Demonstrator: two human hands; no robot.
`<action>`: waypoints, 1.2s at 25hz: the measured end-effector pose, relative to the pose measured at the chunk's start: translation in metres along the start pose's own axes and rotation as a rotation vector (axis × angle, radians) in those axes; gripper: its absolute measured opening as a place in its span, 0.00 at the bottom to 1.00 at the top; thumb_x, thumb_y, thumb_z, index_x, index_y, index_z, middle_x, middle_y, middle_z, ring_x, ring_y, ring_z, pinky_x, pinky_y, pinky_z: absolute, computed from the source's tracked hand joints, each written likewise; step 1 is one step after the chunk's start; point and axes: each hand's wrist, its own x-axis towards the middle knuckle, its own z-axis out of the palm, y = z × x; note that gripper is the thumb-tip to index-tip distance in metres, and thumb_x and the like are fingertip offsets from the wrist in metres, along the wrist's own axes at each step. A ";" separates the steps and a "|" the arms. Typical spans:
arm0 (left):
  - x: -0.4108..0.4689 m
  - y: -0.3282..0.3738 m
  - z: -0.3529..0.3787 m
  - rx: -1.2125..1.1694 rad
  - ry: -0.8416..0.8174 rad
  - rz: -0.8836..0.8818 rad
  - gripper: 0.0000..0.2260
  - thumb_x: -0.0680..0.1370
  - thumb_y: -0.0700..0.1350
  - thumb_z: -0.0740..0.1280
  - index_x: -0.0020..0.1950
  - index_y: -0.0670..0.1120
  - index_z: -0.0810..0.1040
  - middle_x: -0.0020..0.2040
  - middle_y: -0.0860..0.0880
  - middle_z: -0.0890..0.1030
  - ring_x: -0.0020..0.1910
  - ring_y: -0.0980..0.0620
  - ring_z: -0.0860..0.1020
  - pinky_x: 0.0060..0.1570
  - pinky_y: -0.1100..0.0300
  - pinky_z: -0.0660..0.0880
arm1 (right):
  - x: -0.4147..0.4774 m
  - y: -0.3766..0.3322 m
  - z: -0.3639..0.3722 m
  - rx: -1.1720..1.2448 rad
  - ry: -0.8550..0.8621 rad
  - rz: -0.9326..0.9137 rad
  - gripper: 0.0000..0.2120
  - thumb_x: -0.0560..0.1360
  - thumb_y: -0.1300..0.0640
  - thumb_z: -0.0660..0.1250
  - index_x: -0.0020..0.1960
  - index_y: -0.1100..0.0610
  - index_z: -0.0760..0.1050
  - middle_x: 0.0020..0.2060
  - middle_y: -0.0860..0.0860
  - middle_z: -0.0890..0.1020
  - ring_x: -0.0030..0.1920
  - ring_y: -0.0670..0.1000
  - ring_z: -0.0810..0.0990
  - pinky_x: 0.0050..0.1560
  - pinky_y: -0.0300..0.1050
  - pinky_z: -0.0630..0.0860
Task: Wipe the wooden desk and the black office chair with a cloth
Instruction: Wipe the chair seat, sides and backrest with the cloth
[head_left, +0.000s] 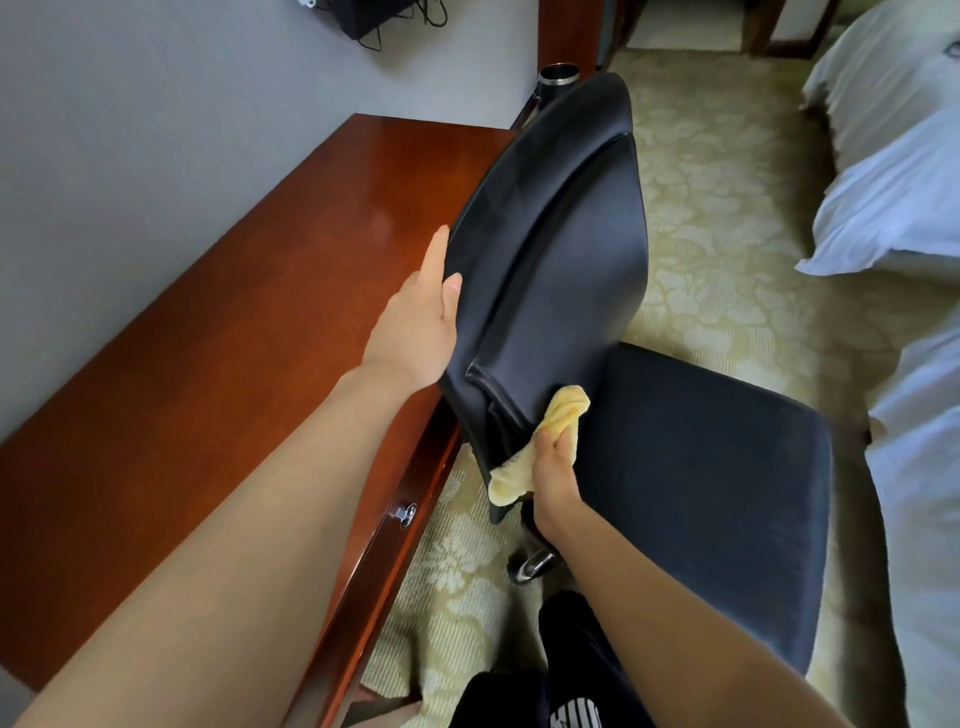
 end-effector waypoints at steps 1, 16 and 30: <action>0.000 0.000 0.000 -0.004 0.007 -0.002 0.24 0.84 0.49 0.50 0.78 0.52 0.46 0.60 0.47 0.77 0.51 0.48 0.78 0.55 0.48 0.76 | 0.002 -0.004 0.000 0.016 0.010 -0.001 0.26 0.82 0.52 0.54 0.77 0.48 0.49 0.69 0.49 0.65 0.70 0.54 0.65 0.66 0.45 0.62; -0.002 -0.005 0.001 -0.086 -0.001 0.044 0.23 0.84 0.49 0.48 0.78 0.52 0.47 0.67 0.47 0.73 0.63 0.47 0.74 0.63 0.51 0.70 | -0.058 -0.106 0.054 -0.146 -0.111 -0.603 0.23 0.81 0.58 0.55 0.74 0.42 0.58 0.60 0.47 0.74 0.47 0.35 0.78 0.56 0.44 0.56; -0.003 -0.007 0.006 0.316 0.056 0.052 0.24 0.83 0.52 0.47 0.78 0.50 0.46 0.78 0.49 0.53 0.77 0.48 0.51 0.72 0.49 0.57 | -0.006 -0.072 0.026 -0.822 -0.090 -1.186 0.24 0.81 0.56 0.48 0.73 0.46 0.42 0.73 0.42 0.50 0.74 0.38 0.44 0.73 0.36 0.42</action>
